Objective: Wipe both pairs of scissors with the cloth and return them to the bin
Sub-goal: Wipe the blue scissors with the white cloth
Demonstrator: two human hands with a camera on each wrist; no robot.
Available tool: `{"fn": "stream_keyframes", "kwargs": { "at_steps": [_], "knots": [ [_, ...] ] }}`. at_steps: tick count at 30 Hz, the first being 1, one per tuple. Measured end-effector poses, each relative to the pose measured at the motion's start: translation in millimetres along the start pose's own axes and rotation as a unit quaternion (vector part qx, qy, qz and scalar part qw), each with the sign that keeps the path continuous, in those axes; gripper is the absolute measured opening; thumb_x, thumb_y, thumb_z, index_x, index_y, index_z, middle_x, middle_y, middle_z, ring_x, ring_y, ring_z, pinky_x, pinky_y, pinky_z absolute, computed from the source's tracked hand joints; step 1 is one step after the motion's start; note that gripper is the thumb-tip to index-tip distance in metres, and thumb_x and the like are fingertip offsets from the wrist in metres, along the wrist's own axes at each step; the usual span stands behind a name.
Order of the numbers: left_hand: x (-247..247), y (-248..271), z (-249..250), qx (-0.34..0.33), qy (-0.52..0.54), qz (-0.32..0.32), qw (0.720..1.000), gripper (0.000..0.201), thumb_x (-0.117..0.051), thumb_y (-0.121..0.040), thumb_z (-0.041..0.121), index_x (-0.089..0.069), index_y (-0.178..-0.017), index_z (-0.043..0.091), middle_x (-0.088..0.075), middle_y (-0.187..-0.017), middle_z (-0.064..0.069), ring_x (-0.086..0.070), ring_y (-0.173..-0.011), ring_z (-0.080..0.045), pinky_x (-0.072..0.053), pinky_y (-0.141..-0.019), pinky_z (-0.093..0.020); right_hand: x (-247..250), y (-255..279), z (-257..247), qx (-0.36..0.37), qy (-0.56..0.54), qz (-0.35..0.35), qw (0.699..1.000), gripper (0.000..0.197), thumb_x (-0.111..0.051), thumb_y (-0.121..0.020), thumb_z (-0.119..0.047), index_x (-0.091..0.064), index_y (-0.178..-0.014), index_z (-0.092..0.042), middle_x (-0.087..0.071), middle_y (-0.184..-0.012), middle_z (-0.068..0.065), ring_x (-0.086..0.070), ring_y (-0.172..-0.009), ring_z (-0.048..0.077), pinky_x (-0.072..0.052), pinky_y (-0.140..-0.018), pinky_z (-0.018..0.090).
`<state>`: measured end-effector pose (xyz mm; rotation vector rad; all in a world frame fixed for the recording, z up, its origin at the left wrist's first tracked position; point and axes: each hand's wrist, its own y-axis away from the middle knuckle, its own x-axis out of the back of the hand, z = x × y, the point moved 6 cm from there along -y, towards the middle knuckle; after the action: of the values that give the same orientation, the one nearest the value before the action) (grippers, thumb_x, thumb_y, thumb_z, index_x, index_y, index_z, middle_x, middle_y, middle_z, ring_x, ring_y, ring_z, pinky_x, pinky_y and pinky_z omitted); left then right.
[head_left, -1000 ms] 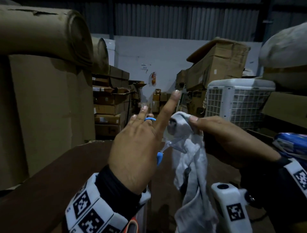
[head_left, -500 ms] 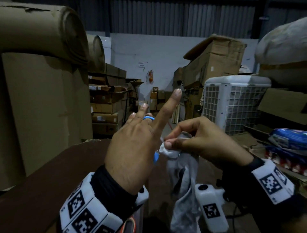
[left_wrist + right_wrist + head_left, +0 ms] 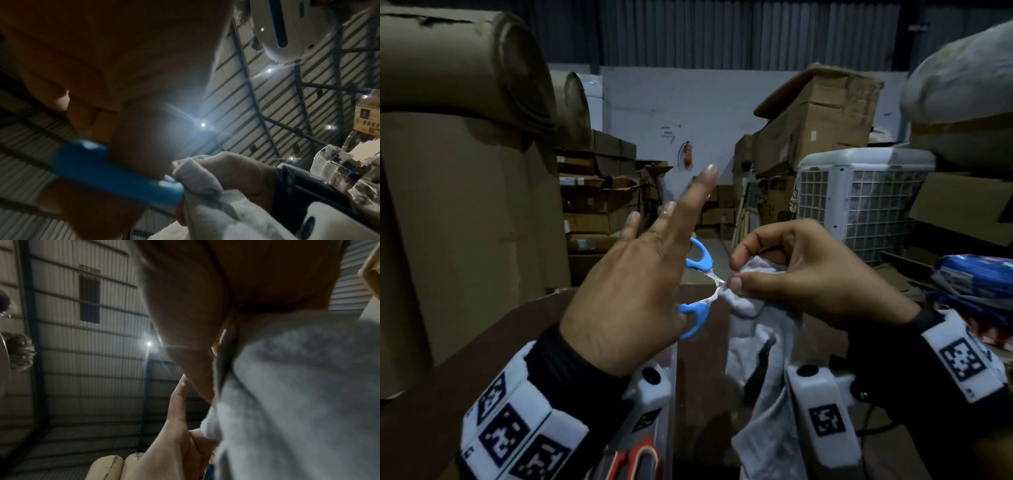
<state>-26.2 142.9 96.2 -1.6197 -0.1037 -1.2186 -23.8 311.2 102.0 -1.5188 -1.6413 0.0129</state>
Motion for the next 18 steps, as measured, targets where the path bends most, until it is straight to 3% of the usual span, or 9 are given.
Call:
{"fn": "stream_keyframes", "kwargs": {
  "at_steps": [4,7,9,11,12,13,15,16,18],
  "knots": [
    [6.4,1.3,-0.8,0.006,0.027,0.000,1.000,0.142,-0.085,-0.075,0.018,0.035,-0.142,0.057,-0.040,-0.159,0.003,-0.024,-0.150,-0.036,-0.024,-0.117,-0.036,5.1,2.9,-3.4,-0.005,-0.039,-0.010,0.999,0.013,-0.083,-0.077,-0.010,-0.074,-0.086,-0.011,-0.076,-0.078,0.006,-0.072,-0.071,0.015,-0.056,-0.065,0.023],
    [6.2,2.3,2.1,-0.001,0.020,-0.002,1.000,0.143,-0.085,-0.075,0.016,0.035,-0.142,0.056,-0.045,-0.155,0.004,-0.046,-0.138,-0.025,-0.011,-0.118,-0.030,3.8,3.5,-2.8,-0.012,-0.042,-0.023,0.999,0.011,-0.080,-0.079,-0.008,-0.074,-0.086,-0.010,-0.076,-0.078,0.008,-0.071,-0.069,0.014,-0.054,-0.063,0.020],
    [9.9,0.7,-5.8,0.006,0.014,-0.003,1.000,0.143,-0.085,-0.074,0.013,0.034,-0.142,0.057,-0.047,-0.152,0.002,-0.053,-0.129,-0.025,-0.020,-0.121,-0.034,11.9,4.0,0.1,-0.024,-0.036,-0.012,0.999,0.008,-0.074,-0.082,-0.003,-0.073,-0.087,-0.010,-0.075,-0.078,0.007,-0.071,-0.070,0.015,-0.054,-0.063,0.019],
    [24.2,0.0,-26.6,0.040,0.007,0.011,0.999,0.144,-0.085,-0.071,0.008,0.029,-0.143,0.060,-0.048,-0.151,-0.005,-0.050,-0.132,-0.033,-0.032,-0.118,-0.047,42.3,5.3,13.9,-0.037,-0.027,0.072,0.996,0.017,-0.062,-0.088,0.005,-0.072,-0.085,-0.009,-0.074,-0.073,0.005,-0.068,-0.067,0.012,-0.052,-0.061,0.014],
    [32.8,0.3,-38.1,0.067,0.009,0.018,0.998,0.146,-0.086,-0.068,0.005,0.027,-0.144,0.061,-0.052,-0.148,-0.009,-0.056,-0.126,-0.037,-0.039,-0.114,-0.051,60.4,7.2,23.4,-0.051,-0.050,0.115,0.991,0.021,-0.059,-0.090,0.007,-0.072,-0.086,-0.009,-0.074,-0.073,0.005,-0.067,-0.068,0.013,-0.052,-0.061,0.013],
    [41.3,1.3,-46.5,0.088,0.008,0.026,0.996,0.149,-0.086,-0.065,0.002,0.025,-0.144,0.061,-0.059,-0.140,-0.011,-0.066,-0.108,-0.034,-0.046,-0.107,-0.050,74.9,9.8,33.4,-0.069,-0.075,0.144,0.984,0.022,-0.059,-0.091,0.007,-0.072,-0.088,-0.010,-0.075,-0.076,0.008,-0.068,-0.071,0.015,-0.054,-0.062,0.014],
    [50.6,2.2,-51.7,0.094,-0.001,0.030,0.995,0.153,-0.087,-0.061,-0.001,0.026,-0.145,0.060,-0.066,-0.128,-0.012,-0.065,-0.071,-0.017,-0.051,-0.094,-0.045,87.4,10.9,49.0,-0.099,-0.079,0.166,0.978,0.018,-0.062,-0.090,0.003,-0.073,-0.092,-0.011,-0.076,-0.081,0.014,-0.070,-0.075,0.020,-0.057,-0.064,0.017],
    [50.1,2.3,-48.6,0.088,-0.006,0.024,0.996,0.153,-0.088,-0.062,0.001,0.027,-0.145,0.059,-0.065,-0.131,-0.013,-0.065,-0.070,-0.015,-0.052,-0.095,-0.045,87.3,9.6,55.1,-0.112,-0.070,0.164,0.978,0.016,-0.064,-0.090,0.002,-0.072,-0.093,-0.012,-0.076,-0.077,0.013,-0.070,-0.072,0.019,-0.056,-0.061,0.017],
    [43.0,0.8,-39.2,0.068,-0.009,0.016,0.997,0.152,-0.088,-0.065,0.004,0.029,-0.143,0.061,-0.055,-0.144,-0.016,-0.070,-0.099,-0.031,-0.053,-0.096,-0.048,79.9,4.0,58.9,-0.118,-0.069,0.161,0.977,0.012,-0.066,-0.089,0.002,-0.068,-0.097,-0.008,-0.071,-0.066,0.010,-0.066,-0.060,0.012,-0.051,-0.052,0.015]
  ]
}}
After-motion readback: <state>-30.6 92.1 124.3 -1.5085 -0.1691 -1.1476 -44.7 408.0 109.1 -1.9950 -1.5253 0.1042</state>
